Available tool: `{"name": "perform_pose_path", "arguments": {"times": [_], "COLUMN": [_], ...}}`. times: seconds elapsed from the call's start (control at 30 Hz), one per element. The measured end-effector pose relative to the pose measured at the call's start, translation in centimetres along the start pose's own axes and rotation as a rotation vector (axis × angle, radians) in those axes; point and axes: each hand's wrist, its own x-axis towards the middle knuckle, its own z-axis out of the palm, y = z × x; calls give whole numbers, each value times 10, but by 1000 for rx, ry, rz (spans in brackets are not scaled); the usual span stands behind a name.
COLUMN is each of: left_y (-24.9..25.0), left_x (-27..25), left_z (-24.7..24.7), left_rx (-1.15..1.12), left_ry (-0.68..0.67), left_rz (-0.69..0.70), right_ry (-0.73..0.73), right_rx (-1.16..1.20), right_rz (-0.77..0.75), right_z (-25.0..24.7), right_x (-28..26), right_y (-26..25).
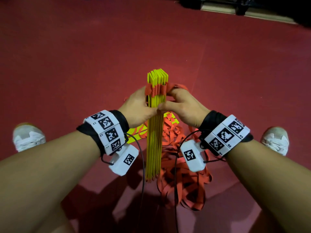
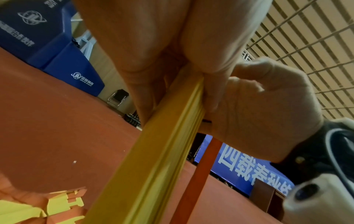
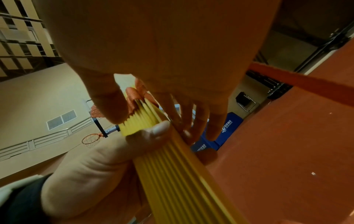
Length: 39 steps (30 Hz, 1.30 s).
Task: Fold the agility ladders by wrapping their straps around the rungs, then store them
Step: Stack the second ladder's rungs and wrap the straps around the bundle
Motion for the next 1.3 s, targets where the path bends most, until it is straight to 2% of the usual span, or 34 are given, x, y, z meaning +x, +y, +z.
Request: {"name": "perform_pose_path", "arguments": {"times": [0.07,0.17,0.3,0.47,0.63,0.8,0.87,1.0,1.1,1.17,1.3], "left_y": [2,3,3,4,8,14,17,14,7,3,4], "left_x": [2,2,0,-2,0,3,3,0,1,2,1], "left_z": [-3,-2,3,16,20,20,19,22,22,20,15], "left_rx": [-48,-181,-206,-221,-202,-265,-290,-367,-414,-431,-378], "left_ry": [48,140,229,195,173,149,158,122,56,27,4], "left_rz": [-26,-92,-145,-210,-245,-283,-335,-355,-324,-253,-213], "right_ry": [26,117,272,426,513,527,461,333,344,368,247], "right_rx": [-47,22,87,-22,16,132,164,44,6,3,104], "right_rz": [9,70,35,-25,-114,-213,-178,-113,-124,-154,-99], "right_z": [-1,-5,-6,-3,0,0,0,4,4,2,4], "right_x": [0,-2,-3,-2,3,5,7,9,7,6,0], "right_y": [1,0,-1,-1,-2,-8,-6,-1,0,0,-1]}}
